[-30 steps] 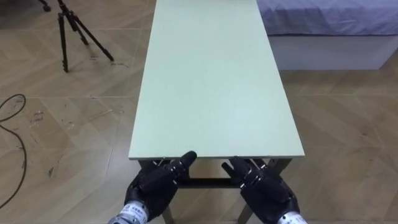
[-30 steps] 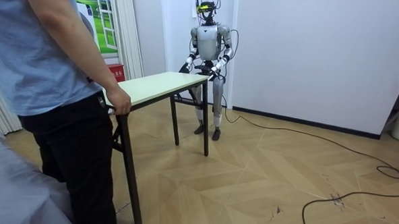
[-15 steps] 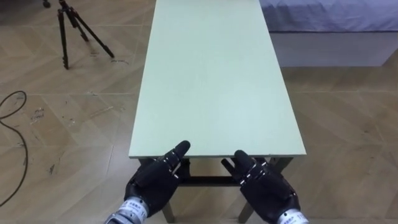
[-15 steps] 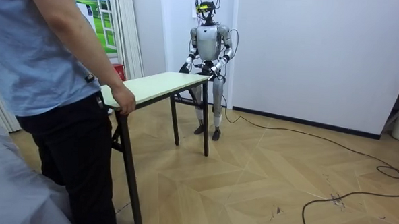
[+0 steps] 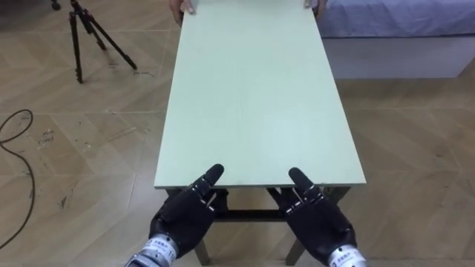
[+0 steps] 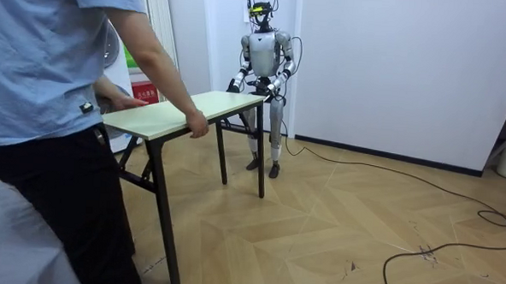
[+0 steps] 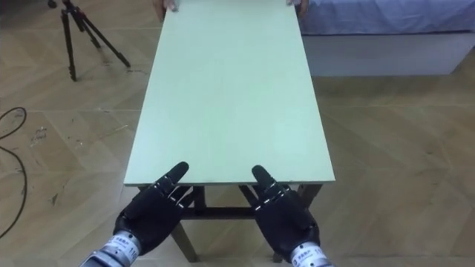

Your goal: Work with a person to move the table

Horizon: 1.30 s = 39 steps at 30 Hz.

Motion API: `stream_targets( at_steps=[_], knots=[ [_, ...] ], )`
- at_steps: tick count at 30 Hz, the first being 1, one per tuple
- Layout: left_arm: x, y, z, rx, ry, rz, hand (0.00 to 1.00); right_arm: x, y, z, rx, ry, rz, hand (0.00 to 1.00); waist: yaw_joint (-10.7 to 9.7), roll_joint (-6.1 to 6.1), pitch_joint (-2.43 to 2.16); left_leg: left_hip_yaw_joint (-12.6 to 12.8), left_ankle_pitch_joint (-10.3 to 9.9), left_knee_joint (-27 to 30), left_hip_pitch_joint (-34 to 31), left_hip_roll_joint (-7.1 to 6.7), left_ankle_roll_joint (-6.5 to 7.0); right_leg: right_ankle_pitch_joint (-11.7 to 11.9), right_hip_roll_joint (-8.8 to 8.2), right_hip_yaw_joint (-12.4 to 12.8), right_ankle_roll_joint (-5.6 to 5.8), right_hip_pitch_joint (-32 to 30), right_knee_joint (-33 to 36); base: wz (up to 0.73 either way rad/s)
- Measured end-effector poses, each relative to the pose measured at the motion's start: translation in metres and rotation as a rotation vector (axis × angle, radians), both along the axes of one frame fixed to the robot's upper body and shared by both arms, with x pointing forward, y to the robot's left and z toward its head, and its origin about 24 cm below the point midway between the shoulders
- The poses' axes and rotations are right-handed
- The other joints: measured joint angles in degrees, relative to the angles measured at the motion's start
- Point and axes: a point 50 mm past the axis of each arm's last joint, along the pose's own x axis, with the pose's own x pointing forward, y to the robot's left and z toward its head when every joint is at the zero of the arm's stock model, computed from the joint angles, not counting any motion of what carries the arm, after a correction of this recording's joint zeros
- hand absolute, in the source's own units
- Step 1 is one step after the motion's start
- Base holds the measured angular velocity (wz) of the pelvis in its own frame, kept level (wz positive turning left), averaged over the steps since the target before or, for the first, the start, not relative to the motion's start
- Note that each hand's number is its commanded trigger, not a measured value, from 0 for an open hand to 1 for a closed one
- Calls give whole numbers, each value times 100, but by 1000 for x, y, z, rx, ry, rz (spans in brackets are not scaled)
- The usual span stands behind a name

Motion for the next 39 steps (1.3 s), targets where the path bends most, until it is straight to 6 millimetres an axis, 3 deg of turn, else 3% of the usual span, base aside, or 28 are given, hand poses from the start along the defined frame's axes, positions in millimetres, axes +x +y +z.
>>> stream_targets(
  at_steps=[10,29,30,31,33,34,35,39],
  knots=[
    [4,-6,-5,-41,20,38,0,12,7,7,154,71,-114,0,-11,26,-12,-14,1,19,11,-1,1,0,0,-14,0,28,4,0],
    [9,-6,-5,-49,49,82,0,19,-7,14,128,103,-265,0,37,100,-11,66,5,57,-8,13,10,0,-13,-49,-1,-15,99,-2],
    [9,-6,-5,-67,52,90,8,19,-6,14,129,105,-267,0,30,100,-11,69,7,58,-8,11,12,1,-17,-54,-1,-15,100,0],
    [9,-6,-4,-86,55,98,51,19,-6,14,130,105,-267,0,30,99,-11,70,8,58,-8,11,15,1,-18,-53,-2,-15,100,0],
    [9,-6,-4,-115,61,111,73,19,-6,14,134,106,-269,0,36,100,-11,72,10,58,-8,11,17,2,-18,-51,-3,-15,99,0],
    [10,-6,-4,-135,66,122,100,19,-6,14,136,106,-269,13,39,100,-11,76,11,58,-5,12,17,2,-18,-43,-3,-17,97,0],
    [10,-6,-4,-146,70,127,100,19,-6,14,136,106,-269,100,39,101,-11,76,12,58,-2,12,18,2,-18,-39,-3,-17,96,0],
    [10,-6,-4,-167,82,140,100,19,-6,13,138,107,-270,100,37,114,-20,94,11,57,0,13,18,2,-17,-20,-4,-53,94,-1]
  ],
)
